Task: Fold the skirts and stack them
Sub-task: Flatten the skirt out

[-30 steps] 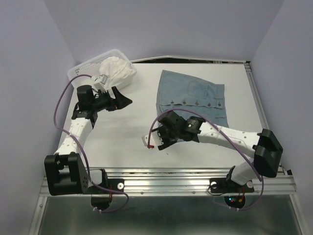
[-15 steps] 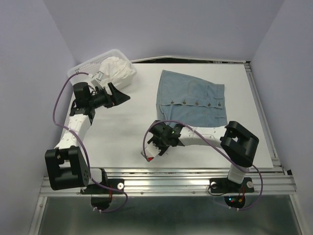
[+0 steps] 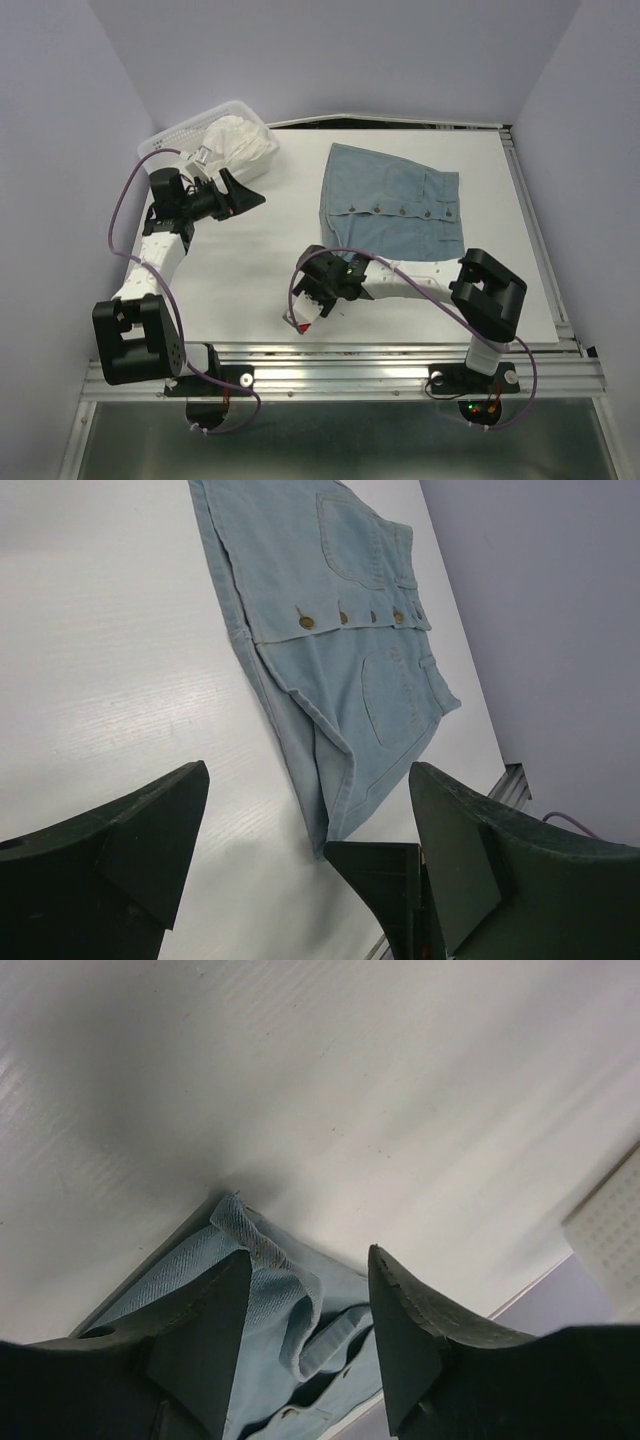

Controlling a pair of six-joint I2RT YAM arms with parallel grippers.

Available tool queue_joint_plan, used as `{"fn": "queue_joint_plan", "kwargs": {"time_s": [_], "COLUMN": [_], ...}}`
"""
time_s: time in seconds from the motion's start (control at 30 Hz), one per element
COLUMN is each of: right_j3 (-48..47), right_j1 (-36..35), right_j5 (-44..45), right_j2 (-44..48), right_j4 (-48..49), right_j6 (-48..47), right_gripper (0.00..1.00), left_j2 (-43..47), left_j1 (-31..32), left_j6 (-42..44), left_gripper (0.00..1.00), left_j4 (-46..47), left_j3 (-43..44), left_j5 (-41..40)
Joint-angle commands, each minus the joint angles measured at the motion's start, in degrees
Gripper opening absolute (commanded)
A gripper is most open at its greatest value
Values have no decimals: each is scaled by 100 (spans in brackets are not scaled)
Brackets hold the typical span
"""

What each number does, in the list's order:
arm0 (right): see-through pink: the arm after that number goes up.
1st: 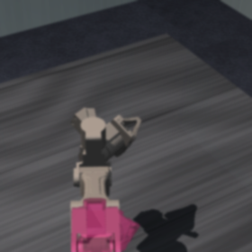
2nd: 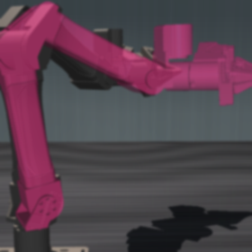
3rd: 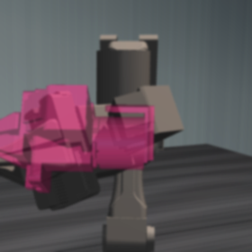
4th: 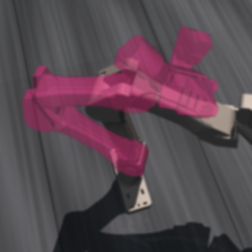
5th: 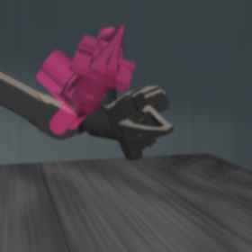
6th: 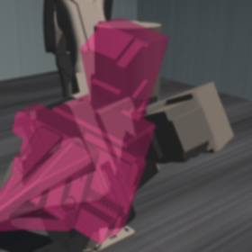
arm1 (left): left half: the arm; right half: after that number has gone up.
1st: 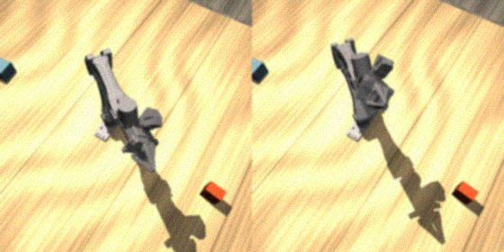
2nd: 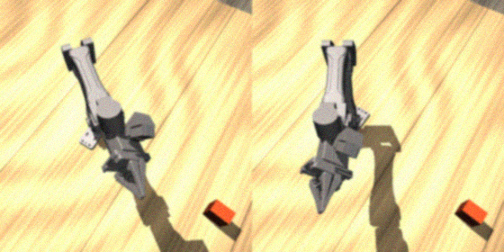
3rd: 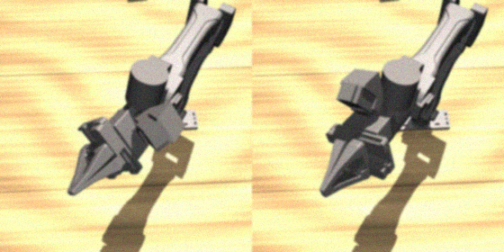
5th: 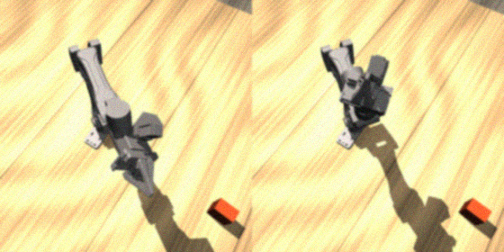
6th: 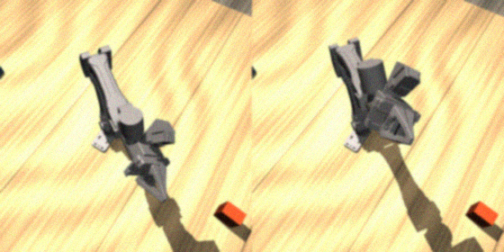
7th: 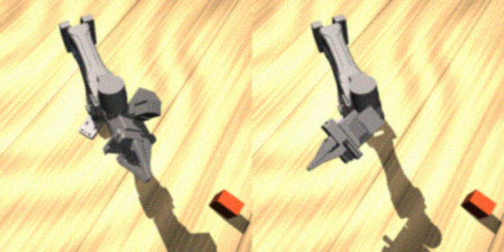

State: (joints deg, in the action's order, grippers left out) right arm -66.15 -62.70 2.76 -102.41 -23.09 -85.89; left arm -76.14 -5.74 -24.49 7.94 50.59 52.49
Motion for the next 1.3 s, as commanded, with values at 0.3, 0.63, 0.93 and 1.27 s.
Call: {"fn": "queue_joint_plan", "kwargs": {"time_s": [0.3, 0.63, 0.93, 1.27], "right_j3": [-548, -1215, -839, 286], "right_j1": [-41, 29, 1039, 2849], "right_j5": [444, 488, 251, -846], "right_j2": [-595, -298, 546, 1249], "right_j4": [-582, -968, -1681, -2112], "right_j6": [-631, 718, 1978, 3630], "right_gripper": [31, 1, 1, 1], "left_j2": [-59, -15, -244, -454], "left_j1": [-85, -85, 256, 1785], "left_j6": [-21, 111, 1042, 1720], "left_gripper": [93, 89, 83, 77], "left_j4": [155, 120, -478, -1041], "left_j3": [91, 83, 408, 672], "left_j5": [200, 104, -449, -1540]}}
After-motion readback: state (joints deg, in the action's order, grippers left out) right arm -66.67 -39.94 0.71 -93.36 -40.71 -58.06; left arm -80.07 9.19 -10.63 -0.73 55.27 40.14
